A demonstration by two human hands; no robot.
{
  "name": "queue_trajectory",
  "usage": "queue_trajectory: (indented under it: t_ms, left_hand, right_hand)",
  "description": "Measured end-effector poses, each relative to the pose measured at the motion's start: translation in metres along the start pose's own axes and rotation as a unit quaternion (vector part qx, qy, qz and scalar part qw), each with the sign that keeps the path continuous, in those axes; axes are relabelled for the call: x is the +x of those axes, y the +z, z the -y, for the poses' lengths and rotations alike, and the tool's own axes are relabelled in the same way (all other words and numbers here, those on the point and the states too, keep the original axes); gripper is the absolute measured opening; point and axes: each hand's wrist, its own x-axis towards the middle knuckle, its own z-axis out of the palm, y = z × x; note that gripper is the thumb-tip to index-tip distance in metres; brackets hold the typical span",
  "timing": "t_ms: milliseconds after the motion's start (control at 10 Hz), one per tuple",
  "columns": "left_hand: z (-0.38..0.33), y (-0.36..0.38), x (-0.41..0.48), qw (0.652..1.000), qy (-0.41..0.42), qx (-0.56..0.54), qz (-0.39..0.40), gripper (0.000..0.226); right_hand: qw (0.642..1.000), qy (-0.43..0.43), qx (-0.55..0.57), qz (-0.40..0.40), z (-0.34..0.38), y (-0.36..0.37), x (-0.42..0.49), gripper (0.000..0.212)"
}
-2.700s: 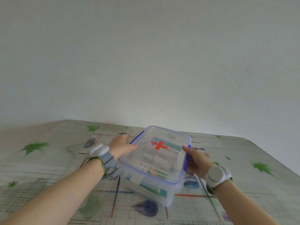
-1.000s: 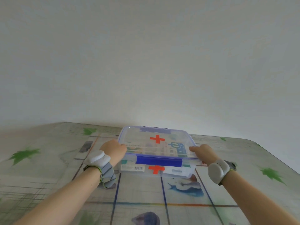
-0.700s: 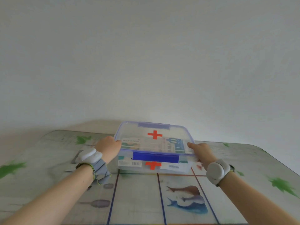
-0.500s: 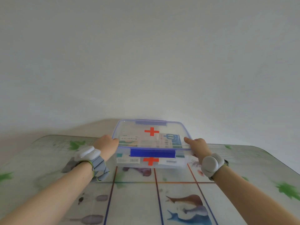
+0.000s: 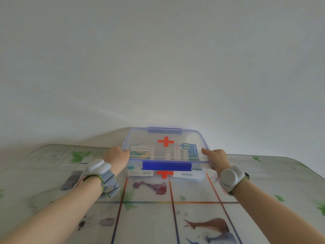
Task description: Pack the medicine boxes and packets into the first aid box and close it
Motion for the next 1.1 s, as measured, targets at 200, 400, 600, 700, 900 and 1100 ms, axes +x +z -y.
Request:
queue_trajectory:
  t_ms: [200,400,600,700,900,1100]
  left_hand:
    - [0.002,0.001,-0.001,1.000,0.015,-0.004,-0.010,0.035]
    - [0.005,0.003,-0.002,1.000,0.013,-0.012,-0.015,0.038]
    - [0.004,0.002,0.007,0.999,-0.016,-0.027,0.018,0.030]
    - [0.005,0.004,0.008,0.999,-0.029,-0.017,0.023,0.030]
    - [-0.011,-0.007,-0.010,0.996,-0.032,0.088,-0.008,0.065]
    - [-0.039,-0.035,-0.029,0.999,0.020,0.017,-0.035,0.069]
  right_hand:
    - [1.000,0.008,-0.001,-0.001,-0.002,0.001,0.000,0.030]
    - [1.000,0.022,-0.010,-0.018,-0.002,0.004,-0.001,0.034]
    - [0.999,0.038,-0.028,-0.009,0.003,0.000,-0.003,0.031]
    - [0.998,0.039,-0.038,-0.008,0.003,0.003,-0.006,0.036]
    - [0.992,0.032,-0.116,-0.043,0.019,-0.008,-0.029,0.056]
    - [0.986,-0.149,-0.024,-0.076,0.054,-0.018,-0.072,0.036]
